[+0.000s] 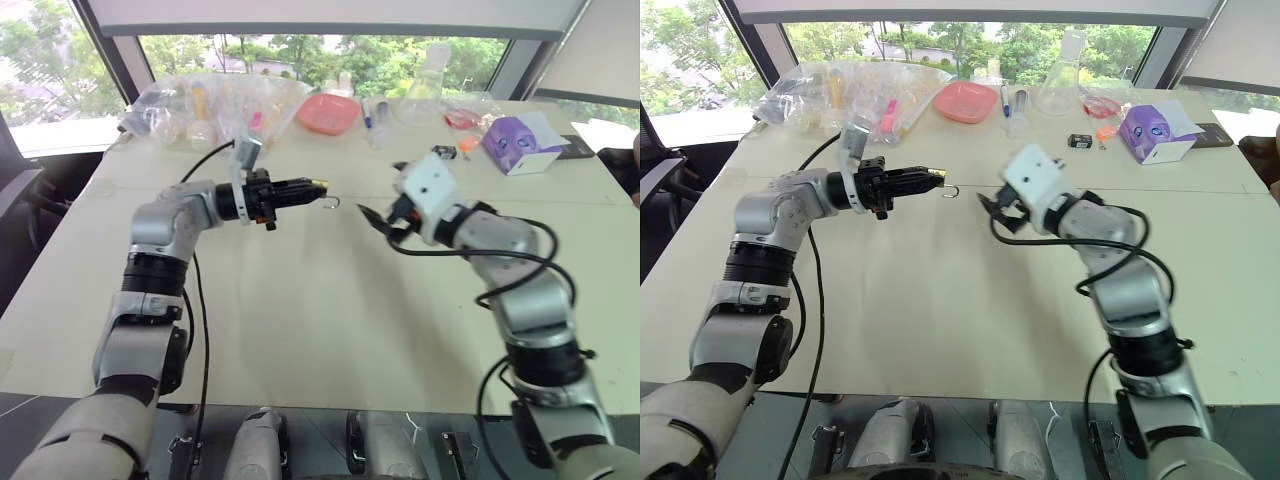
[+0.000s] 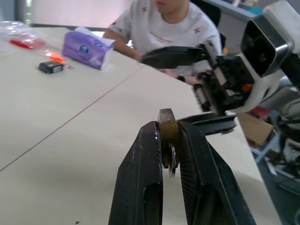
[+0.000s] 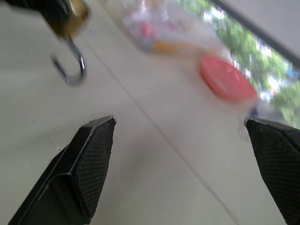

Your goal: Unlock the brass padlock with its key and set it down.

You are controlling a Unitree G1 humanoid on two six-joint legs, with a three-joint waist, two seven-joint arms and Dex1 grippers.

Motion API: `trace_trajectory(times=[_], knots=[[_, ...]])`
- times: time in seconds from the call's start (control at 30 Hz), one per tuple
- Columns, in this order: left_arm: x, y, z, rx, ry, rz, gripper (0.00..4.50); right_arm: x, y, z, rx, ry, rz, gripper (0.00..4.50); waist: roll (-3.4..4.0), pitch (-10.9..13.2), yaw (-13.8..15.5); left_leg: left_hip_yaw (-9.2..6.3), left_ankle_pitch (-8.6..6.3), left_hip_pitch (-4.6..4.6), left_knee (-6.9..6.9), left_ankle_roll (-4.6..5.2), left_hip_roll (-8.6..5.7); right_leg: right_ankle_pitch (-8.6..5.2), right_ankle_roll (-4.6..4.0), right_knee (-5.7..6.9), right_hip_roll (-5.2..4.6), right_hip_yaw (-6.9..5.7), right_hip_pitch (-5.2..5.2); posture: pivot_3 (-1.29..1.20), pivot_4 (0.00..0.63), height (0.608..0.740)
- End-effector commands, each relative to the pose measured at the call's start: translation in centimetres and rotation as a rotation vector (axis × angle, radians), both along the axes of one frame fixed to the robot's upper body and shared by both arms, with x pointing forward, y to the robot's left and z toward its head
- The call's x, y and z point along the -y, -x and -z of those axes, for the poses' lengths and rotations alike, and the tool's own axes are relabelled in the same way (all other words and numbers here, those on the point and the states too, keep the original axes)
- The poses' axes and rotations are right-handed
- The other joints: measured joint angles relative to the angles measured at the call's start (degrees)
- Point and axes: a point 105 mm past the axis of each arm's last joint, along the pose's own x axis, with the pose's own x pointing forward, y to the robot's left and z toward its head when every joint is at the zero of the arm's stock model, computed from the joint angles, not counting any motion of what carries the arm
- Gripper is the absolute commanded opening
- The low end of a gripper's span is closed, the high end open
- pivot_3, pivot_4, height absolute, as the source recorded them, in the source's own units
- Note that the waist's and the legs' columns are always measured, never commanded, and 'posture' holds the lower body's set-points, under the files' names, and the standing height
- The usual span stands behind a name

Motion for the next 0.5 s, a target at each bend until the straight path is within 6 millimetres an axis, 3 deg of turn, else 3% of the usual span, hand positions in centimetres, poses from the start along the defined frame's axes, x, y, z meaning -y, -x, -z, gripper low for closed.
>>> trace_trajectory(times=[0.03,0.23,0.33,0.5], knots=[[1.6,-0.8,1.9,-0.083,-0.018,-0.036,0.0,0.4,3.2,0.0,-0.134,-0.067,-0.056,4.47,0.0,0.0,-0.12,-0.03,-0.01,0.0,0.0,0.01,0.01,0.0,0.0,0.0,0.02,0.0,0.0,0.0,0.15,0.733],[5.1,-0.7,5.8,-0.297,-0.027,0.003,0.0,-0.6,7.7,3.0,-0.365,0.008,-0.169,4.47,0.0,0.0,-0.4,-0.14,-0.19,0.02,-0.01,0.34,0.01,0.0,0.0,0.0,0.05,0.0,-0.01,0.0,0.15,0.733],[7.1,-0.9,6.8,-0.378,-0.021,0.018,0.0,-0.7,7.8,3.3,-0.37,0.024,-0.154,4.47,-0.02,0.0,-0.3,-0.18,-0.23,0.03,-0.01,0.4,0.01,0.0,0.0,0.0,0.07,-0.01,0.0,0.0,0.15,0.733],[8.6,-1.0,9.1,-0.46,-0.085,0.006,0.0,-0.7,7.2,3.2,-0.339,0.029,-0.118,4.47,-0.02,0.0,-0.28,-0.18,-0.27,0.01,0.0,0.47,-0.02,0.0,0.0,-0.04,0.04,0.0,0.0,0.0,0.15,0.733]])
